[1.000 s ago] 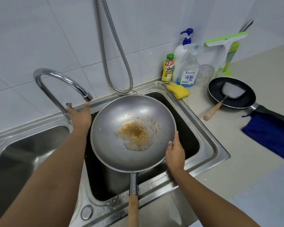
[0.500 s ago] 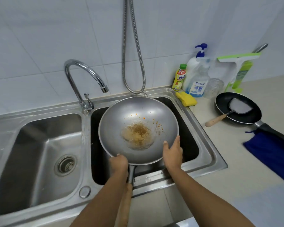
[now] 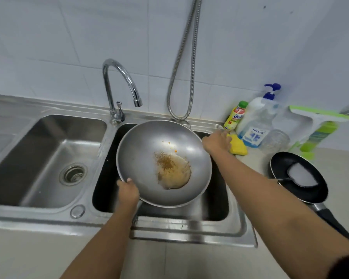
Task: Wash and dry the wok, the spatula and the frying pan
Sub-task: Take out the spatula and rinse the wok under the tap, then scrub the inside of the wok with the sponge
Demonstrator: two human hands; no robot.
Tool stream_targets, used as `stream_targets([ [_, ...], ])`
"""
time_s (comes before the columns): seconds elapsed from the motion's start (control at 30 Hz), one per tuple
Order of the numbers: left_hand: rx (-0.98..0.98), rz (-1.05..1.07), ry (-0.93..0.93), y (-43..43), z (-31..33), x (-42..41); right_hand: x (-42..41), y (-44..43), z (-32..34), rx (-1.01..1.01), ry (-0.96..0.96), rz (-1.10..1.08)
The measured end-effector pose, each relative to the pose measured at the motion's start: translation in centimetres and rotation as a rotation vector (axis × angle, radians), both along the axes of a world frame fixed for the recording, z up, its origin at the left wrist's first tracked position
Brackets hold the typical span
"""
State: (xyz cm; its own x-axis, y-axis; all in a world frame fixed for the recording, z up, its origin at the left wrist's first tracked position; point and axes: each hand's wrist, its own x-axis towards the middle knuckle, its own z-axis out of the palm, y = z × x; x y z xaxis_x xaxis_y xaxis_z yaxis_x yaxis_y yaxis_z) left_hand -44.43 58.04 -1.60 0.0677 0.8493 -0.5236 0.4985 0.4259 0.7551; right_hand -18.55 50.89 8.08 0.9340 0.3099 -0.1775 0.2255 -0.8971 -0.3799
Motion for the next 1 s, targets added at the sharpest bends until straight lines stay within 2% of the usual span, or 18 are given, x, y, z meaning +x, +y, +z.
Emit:
stream_targets([
  [0.27,0.007,0.057,-0.028,0.4,-1.2,0.3,9.4,-2.2,-4.5,-0.339,0.101,-0.012],
  [0.43,-0.013,0.118,-0.029,0.7,-1.3,0.6,10.8,-2.6,-5.3,-0.351,-0.004,-0.019],
  [0.57,-0.034,0.107,-0.026,0.9,-1.7,0.5,11.2,-2.4,-6.3,-0.216,-0.067,-0.041],
  [0.67,-0.058,0.105,-0.052,1.1,-1.7,0.5,10.5,-0.8,-5.6,-0.109,-0.113,0.026],
  [0.77,-0.11,0.109,-0.087,1.1,-1.6,0.4,7.6,2.3,-5.2,0.025,-0.074,0.11],
  [0.9,-0.136,0.102,-0.13,1.3,-1.5,0.2,4.1,4.7,-6.8,-0.004,0.006,0.137],
  [1.0,-0.16,0.107,-0.134,1.4,-1.6,-0.3,4.5,4.6,-7.8,0.024,0.03,0.151],
])
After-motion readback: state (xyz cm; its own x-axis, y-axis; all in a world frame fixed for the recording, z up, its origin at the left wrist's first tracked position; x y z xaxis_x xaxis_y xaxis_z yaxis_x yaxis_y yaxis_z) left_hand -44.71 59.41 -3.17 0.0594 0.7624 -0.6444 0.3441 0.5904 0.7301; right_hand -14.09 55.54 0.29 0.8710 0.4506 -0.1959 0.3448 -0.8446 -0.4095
